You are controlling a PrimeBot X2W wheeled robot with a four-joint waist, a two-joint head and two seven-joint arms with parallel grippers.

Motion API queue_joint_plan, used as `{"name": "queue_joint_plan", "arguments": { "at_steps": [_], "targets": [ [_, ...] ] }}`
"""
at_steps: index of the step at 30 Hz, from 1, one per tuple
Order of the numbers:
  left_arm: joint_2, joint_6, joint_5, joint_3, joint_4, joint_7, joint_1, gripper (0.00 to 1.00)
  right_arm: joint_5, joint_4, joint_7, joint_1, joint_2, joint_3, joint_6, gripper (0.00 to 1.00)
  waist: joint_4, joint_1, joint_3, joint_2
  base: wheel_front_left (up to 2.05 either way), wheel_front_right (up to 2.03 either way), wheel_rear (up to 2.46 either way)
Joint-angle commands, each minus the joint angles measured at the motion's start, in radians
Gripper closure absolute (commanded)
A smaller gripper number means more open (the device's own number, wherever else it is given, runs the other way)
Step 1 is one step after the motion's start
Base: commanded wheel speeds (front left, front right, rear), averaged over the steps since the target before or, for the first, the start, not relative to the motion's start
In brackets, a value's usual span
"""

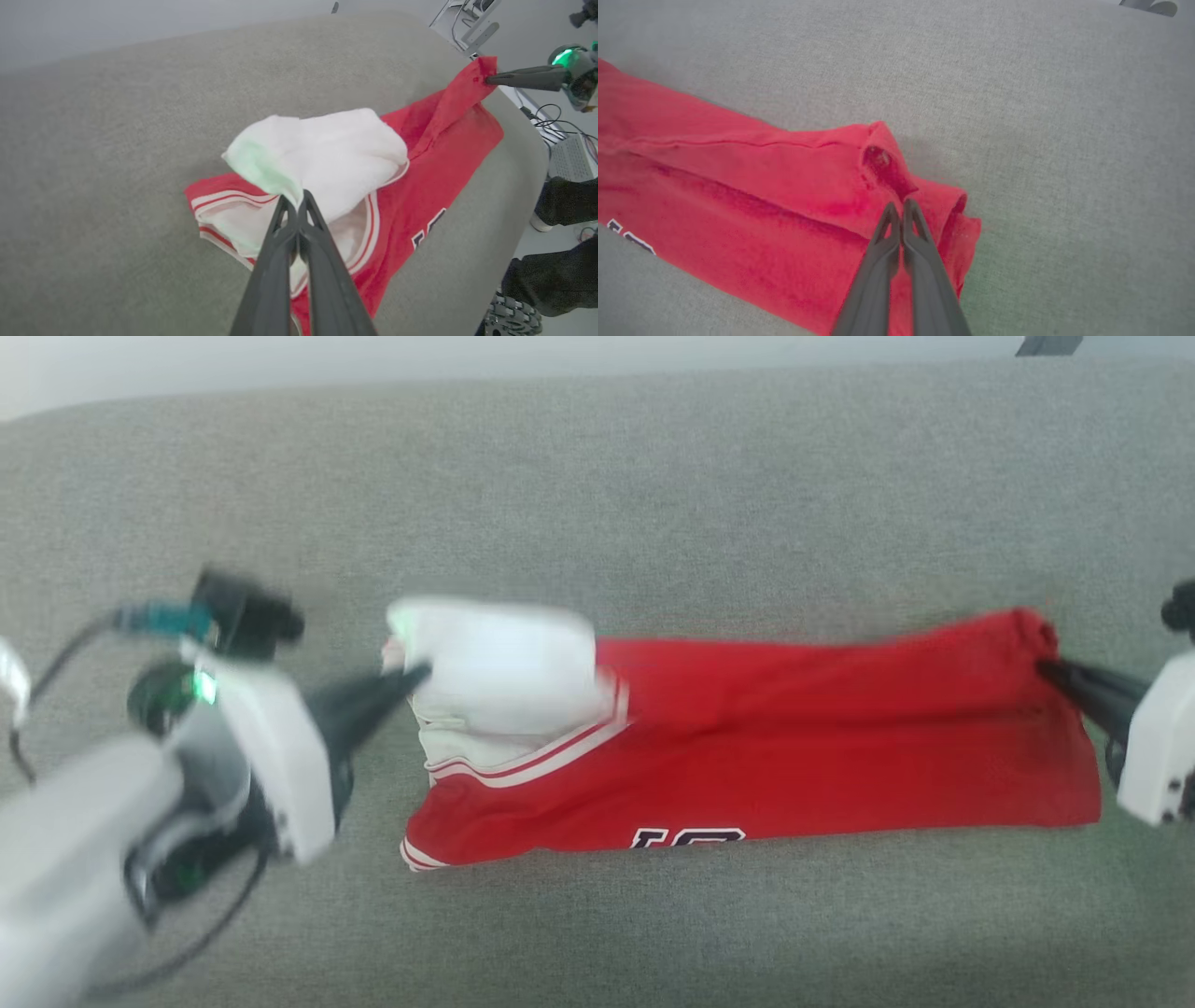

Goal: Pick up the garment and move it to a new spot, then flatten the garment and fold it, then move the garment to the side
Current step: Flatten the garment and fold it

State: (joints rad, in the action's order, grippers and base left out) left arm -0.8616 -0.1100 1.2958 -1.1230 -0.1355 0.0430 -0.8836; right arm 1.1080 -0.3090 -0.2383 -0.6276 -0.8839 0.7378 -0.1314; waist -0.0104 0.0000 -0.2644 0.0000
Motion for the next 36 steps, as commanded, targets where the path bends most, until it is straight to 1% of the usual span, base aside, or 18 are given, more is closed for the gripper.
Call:
{"name": "queue_joint_plan", "arguments": {
  "at_steps": [1,4,6,8,10,13,16,17,21,22,23,24,25,26,27,32,34,36],
  "targets": [
    [-0.014,0.012,0.009,-0.001,0.031,-0.024,0.039,1.0,-0.004,0.004,0.014,0.029,-0.007,-0.012,0.002,1.0,0.0,0.0,0.004,0.0,0.0,0.0,0.0],
    [-0.053,0.043,0.016,-0.012,0.1,-0.077,0.12,1.0,-0.019,0.008,0.024,0.081,-0.013,-0.039,0.002,1.0,-0.004,0.0,0.004,0.0,0.0,0.0,0.0],
    [-0.058,0.063,0.019,-0.019,0.129,-0.105,0.162,1.0,-0.027,0.008,0.029,0.108,-0.008,-0.062,0.002,1.0,-0.005,0.0,0.0,0.0,0.0,0.0,0.0],
    [-0.061,0.084,-0.013,-0.039,0.139,-0.117,0.188,1.0,-0.04,0.004,0.034,0.128,0.002,-0.081,0.002,1.0,-0.007,0.0,-0.007,0.0,0.0,0.0,0.0],
    [-0.04,0.101,-0.029,-0.05,0.129,-0.133,0.206,1.0,-0.061,-0.008,0.039,0.14,0.018,-0.095,0.002,1.0,-0.005,0.0,-0.015,0.0,0.0,0.0,0.0],
    [0.004,0.117,-0.047,-0.067,0.075,-0.153,0.223,1.0,-0.109,-0.041,0.039,0.147,0.044,-0.113,0.002,1.0,-0.005,0.0,-0.035,0.0,0.0,0.0,0.0],
    [0.048,0.108,-0.073,-0.083,-0.006,-0.161,0.223,1.0,-0.157,-0.074,0.039,0.137,0.074,-0.125,0.002,1.0,-0.007,0.0,-0.058,0.0,0.0,0.0,0.0],
    [0.048,0.108,-0.073,-0.083,-0.006,-0.161,0.223,1.0,-0.157,-0.074,0.039,0.137,0.074,-0.125,0.002,1.0,-0.007,0.0,-0.058,0.0,0.0,0.0,0.0],
    [0.1,0.097,-0.099,-0.092,-0.113,-0.182,0.212,1.0,-0.188,-0.088,0.042,0.132,0.11,-0.145,0.002,1.0,-0.011,0.0,-0.077,0.0,0.0,0.0,0.0],
    [0.109,0.094,-0.102,-0.093,-0.134,-0.19,0.214,0.95,-0.185,-0.086,0.043,0.134,0.116,-0.153,0.002,1.0,-0.013,0.0,-0.079,0.0,0.0,0.0,0.0],
    [0.116,0.089,-0.104,-0.094,-0.153,-0.199,0.217,0.7,-0.182,-0.082,0.042,0.138,0.119,-0.161,0.002,0.83,-0.013,0.0,-0.08,0.0,0.0,0.0,0.0],
    [0.125,0.09,-0.105,-0.092,-0.169,-0.209,0.219,0.63,-0.18,-0.074,0.042,0.141,0.119,-0.171,0.002,0.7,-0.014,0.0,-0.08,0.0,0.0,0.0,0.0],
    [0.131,0.09,-0.108,-0.09,-0.183,-0.22,0.223,0.39,-0.177,-0.068,0.044,0.145,0.118,-0.181,0.002,0.23,-0.014,0.0,-0.078,0.0,0.0,0.0,0.0],
    [0.134,0.091,-0.111,-0.089,-0.194,-0.228,0.227,0.12,-0.175,-0.063,0.042,0.152,0.115,-0.19,0.002,0.0,-0.012,0.0,-0.074,0.0,0.0,0.0,0.0],
    [0.138,0.091,-0.114,-0.088,-0.201,-0.238,0.234,0.0,-0.171,-0.056,0.04,0.16,0.112,-0.201,0.002,0.0,-0.009,0.0,-0.069,0.0,0.0,0.0,0.0],
    [0.157,0.106,-0.1,-0.054,-0.214,-0.285,0.282,0.0,-0.125,-0.018,0.014,0.215,0.1,-0.269,0.002,0.0,0.014,0.0,-0.026,0.0,0.0,0.0,0.0],
    [0.173,0.11,-0.1,-0.033,-0.205,-0.297,0.307,0.0,-0.114,-0.018,-0.001,0.24,0.091,-0.295,0.002,0.0,0.03,0.0,-0.005,0.0,0.0,0.0,0.0],
    [0.19,0.115,-0.106,-0.005,-0.193,-0.305,0.332,0.0,-0.088,-0.026,-0.021,0.264,0.102,-0.321,0.001,0.0,0.048,0.0,0.01,0.0,0.0,0.0,0.0]
  ]
}}
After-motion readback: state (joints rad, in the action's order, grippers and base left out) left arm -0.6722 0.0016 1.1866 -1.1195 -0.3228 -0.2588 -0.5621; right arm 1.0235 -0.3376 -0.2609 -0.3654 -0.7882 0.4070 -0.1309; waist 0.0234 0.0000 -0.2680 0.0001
